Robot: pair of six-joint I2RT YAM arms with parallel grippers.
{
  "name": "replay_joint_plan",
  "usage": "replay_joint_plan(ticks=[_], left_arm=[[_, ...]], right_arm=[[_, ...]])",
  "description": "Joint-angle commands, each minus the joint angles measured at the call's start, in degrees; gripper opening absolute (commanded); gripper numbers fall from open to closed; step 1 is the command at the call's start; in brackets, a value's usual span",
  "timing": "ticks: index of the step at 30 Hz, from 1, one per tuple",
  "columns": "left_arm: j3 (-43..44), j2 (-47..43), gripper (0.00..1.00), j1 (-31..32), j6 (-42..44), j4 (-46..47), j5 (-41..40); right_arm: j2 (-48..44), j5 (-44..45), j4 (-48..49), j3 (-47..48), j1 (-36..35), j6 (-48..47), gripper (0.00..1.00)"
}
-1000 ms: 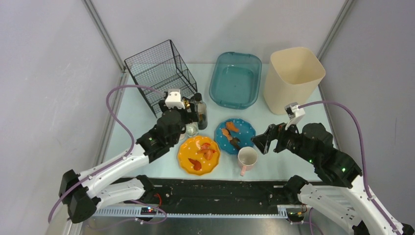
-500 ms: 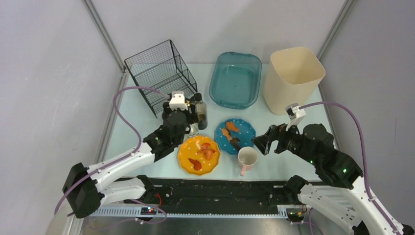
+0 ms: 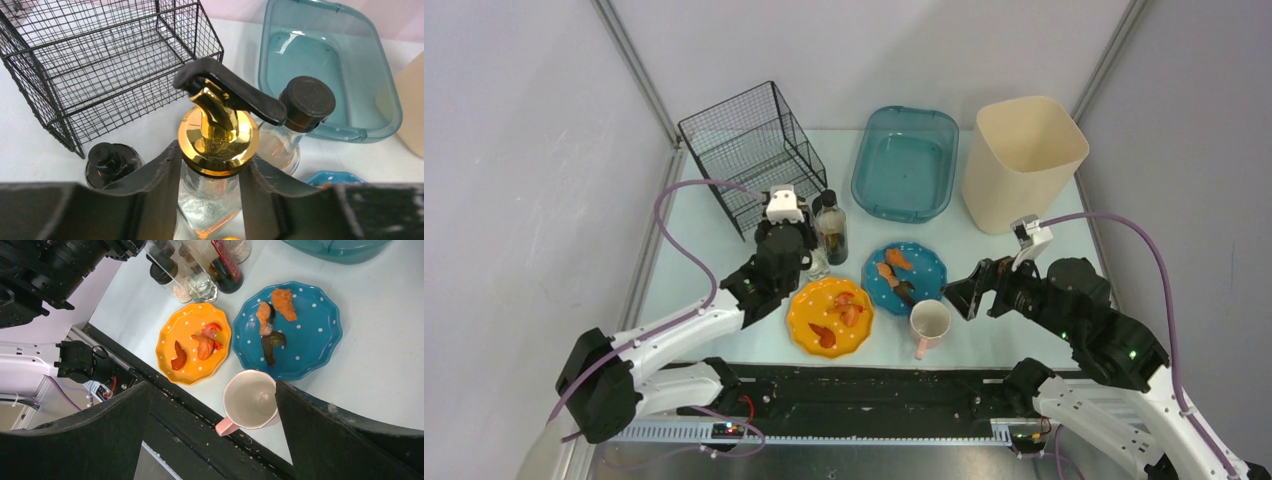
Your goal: Clear the kitchen counter
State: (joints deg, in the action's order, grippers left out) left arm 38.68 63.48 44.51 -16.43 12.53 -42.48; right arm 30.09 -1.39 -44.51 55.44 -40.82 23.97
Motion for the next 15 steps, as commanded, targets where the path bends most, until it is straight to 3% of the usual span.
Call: replay_joint_plan(ticks=[1,5,7,9,15], left_arm=[[-0.9,0.3,0.39,-0.8,-0.2,2.5,-1.1],[-1.2,-0.7,0.24,-0.8,0.2,2.6,-1.1],[-1.0,-1.4,0.05,-0.8,0.7,2.5,-0.9],[-0.3,-2.1,0.01,-0.8,1.6,2.3,-0.5],[3.4,-5.6,0.0,-0.8,3.4,-2.5,0.9]], right_arm=[[-0.3,-0.3,0.6,-0.3,-0.2,0.6,0.99],[-0.4,-0.3,0.5,-0.6,-0.3,0.8,0.99],[-0.5,-0.4,0.6,-0.8,-0.3,0.9,0.98],[-0.6,-0.6,0.9,-0.8,-0.3,0.9,0.99],[-0.9,-1.9,2.0,-0.8,-0.2,0.9,0.98]])
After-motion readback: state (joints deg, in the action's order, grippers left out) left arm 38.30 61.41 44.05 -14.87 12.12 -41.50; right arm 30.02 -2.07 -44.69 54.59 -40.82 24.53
